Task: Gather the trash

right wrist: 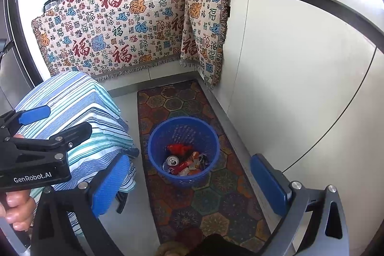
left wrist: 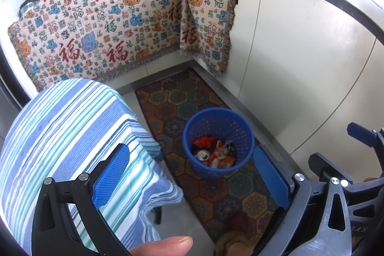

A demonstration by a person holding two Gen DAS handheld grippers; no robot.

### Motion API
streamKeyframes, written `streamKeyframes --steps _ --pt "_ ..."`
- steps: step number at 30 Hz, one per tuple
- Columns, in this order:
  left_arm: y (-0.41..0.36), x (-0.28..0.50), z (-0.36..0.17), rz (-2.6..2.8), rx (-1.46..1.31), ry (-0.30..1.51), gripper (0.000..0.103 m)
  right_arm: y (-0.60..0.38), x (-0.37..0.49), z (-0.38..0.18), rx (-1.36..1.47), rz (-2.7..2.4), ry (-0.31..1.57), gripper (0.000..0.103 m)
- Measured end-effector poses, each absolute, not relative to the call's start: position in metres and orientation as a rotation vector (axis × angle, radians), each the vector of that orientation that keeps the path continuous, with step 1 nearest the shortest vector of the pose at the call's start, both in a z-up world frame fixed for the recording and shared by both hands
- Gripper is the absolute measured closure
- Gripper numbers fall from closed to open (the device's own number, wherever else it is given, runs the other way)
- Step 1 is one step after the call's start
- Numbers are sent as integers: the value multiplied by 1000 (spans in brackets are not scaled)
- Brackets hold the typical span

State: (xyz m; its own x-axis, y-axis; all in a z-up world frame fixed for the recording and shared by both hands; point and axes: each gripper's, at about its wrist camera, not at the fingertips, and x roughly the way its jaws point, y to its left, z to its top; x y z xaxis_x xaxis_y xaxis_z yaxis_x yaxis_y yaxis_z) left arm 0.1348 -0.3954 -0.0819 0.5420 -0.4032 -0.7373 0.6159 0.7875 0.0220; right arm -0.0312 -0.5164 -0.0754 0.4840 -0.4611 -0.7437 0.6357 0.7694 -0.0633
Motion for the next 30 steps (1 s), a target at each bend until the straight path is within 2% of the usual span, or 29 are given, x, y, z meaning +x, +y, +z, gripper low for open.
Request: streamKeyframes --steps 30 --pt "-397 136 -83 -627 302 794 0 -525 -32 -80 232 -684 841 0"
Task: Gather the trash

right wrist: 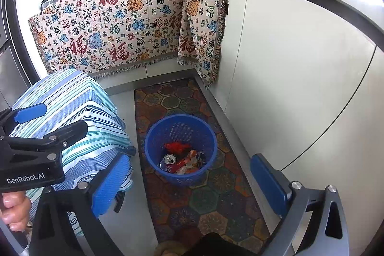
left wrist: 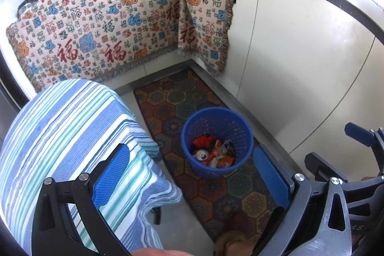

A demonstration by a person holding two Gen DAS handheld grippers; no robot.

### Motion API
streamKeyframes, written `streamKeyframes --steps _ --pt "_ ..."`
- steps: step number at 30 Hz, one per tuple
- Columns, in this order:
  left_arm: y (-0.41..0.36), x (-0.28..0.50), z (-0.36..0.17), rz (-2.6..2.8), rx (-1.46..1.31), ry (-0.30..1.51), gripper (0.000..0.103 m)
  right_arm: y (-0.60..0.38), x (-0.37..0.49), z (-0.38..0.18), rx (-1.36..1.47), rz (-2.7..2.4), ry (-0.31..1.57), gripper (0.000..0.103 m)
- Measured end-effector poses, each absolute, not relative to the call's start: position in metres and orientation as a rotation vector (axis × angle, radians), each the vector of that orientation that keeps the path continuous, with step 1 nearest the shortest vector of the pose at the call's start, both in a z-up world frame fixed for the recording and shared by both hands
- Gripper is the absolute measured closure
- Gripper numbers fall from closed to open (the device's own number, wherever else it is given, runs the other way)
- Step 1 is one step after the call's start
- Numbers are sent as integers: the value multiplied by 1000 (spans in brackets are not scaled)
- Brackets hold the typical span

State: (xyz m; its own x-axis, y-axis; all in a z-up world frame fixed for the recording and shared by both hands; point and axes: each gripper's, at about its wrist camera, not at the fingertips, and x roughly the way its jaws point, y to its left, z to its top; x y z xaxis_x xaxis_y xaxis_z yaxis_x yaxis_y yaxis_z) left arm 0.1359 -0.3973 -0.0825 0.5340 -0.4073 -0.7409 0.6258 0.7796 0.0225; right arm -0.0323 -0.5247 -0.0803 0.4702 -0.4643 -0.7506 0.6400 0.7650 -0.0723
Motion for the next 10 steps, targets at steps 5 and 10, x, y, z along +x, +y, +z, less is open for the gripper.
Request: streamKeyframes --steps 5,10 --pt "-397 136 -85 -638 298 794 0 -524 -32 -82 235 -692 841 0" --pt "-395 135 -85 -644 290 785 1 -525 -32 -82 238 -706 840 0"
